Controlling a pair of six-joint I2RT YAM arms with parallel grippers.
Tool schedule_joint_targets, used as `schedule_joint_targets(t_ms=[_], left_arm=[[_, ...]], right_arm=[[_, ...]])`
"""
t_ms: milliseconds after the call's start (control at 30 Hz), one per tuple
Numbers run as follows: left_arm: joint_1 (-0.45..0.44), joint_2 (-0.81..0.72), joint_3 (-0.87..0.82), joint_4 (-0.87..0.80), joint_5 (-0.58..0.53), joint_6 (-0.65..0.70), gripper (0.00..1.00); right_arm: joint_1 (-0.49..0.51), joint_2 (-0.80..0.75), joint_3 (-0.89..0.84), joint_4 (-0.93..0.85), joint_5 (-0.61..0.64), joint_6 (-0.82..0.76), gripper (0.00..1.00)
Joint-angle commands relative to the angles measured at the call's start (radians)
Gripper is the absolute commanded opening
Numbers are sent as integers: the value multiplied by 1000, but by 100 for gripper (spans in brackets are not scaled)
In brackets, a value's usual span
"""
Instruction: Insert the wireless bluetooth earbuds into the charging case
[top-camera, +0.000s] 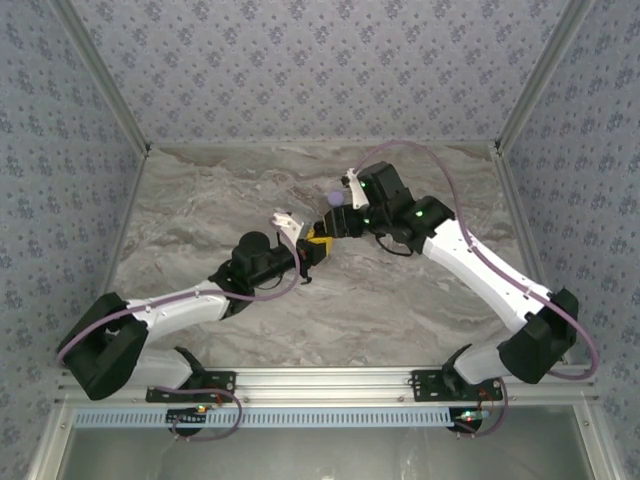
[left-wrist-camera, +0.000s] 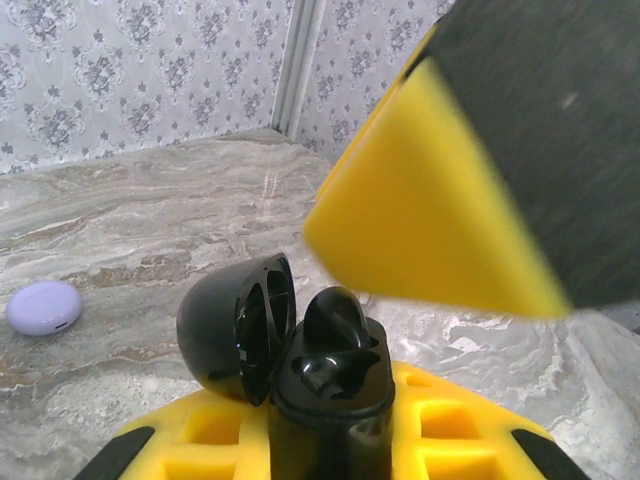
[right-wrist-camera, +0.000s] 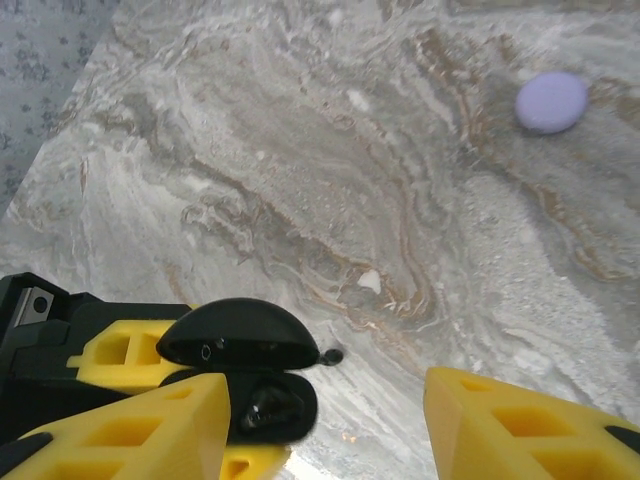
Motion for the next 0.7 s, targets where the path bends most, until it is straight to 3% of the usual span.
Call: schedule_joint_targets(t_ms=[0, 167, 333, 533, 667], left_arm=[[-8, -53, 14, -39, -27, 27, 1], [-8, -130, 16, -135, -29, 47, 2], [-6, -243, 33, -295, -40, 84, 3], [0, -374, 37, -444, -79, 109, 4], [3, -437, 35, -501, -101, 111, 5]], right_arm=[[-14, -64, 7, -44, 89, 20, 56], [-74, -84, -61, -86, 99, 17, 57], [-114, -75, -151, -88, 11, -19, 57], [-89, 1, -258, -17, -164, -68, 55], [-40, 102, -264, 24, -193, -45, 51]])
